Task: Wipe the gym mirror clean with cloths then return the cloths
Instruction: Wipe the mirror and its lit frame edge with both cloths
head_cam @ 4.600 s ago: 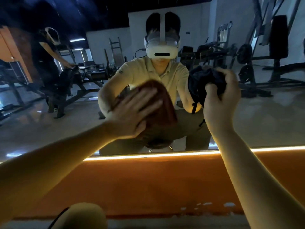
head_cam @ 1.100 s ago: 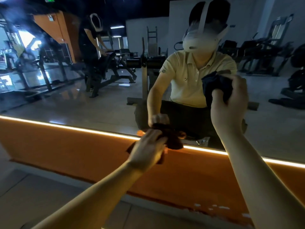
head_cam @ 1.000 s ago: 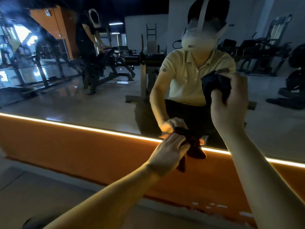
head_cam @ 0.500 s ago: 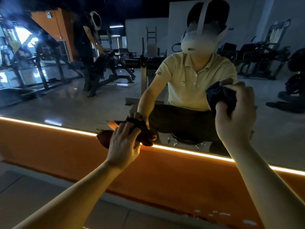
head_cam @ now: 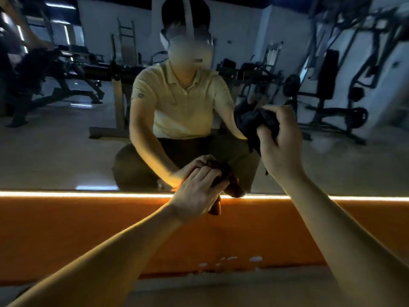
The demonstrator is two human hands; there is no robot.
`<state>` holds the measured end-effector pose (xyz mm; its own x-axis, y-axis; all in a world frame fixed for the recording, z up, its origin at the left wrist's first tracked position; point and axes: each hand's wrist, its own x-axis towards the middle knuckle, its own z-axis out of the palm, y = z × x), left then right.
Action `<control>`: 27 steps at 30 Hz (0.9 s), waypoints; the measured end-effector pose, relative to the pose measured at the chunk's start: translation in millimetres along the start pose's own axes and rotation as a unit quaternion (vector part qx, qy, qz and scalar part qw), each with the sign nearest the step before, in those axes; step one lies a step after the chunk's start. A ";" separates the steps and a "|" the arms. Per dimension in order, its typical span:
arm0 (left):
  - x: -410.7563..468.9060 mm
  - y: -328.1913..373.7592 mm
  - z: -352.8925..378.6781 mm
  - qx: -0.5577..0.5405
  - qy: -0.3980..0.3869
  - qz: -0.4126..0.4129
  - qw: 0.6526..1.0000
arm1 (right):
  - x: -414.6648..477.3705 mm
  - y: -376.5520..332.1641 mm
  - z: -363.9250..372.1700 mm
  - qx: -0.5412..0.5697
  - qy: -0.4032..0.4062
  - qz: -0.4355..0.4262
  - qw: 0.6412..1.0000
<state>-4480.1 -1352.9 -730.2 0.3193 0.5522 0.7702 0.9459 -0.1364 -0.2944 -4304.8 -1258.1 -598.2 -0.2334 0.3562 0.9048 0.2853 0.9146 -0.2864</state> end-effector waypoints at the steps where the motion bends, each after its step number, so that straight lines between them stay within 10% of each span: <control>1: 2.0 4.5 16.7 -0.027 -0.046 -0.020 0.998 | 1.6 11.3 -12.3 -0.010 0.012 0.009 1.000; 11: 33.9 44.3 53.9 0.049 -0.089 0.057 0.993 | -13.7 107.7 -81.0 -0.054 0.064 0.035 0.996; 19: 138.2 -0.3 5.9 0.110 0.187 -0.103 0.971 | 8.0 109.0 -81.3 0.023 0.109 0.044 0.993; 27: 46.6 58.0 59.8 0.129 -0.176 0.135 0.967 | 10.3 122.8 -91.8 0.107 0.155 0.111 0.976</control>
<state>-4413.8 -1285.9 -745.2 0.4708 0.7764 0.4189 0.7704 -0.1304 -0.6241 -4186.9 -1159.6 -595.1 0.1145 0.5046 0.8557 0.0888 0.8527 -0.5147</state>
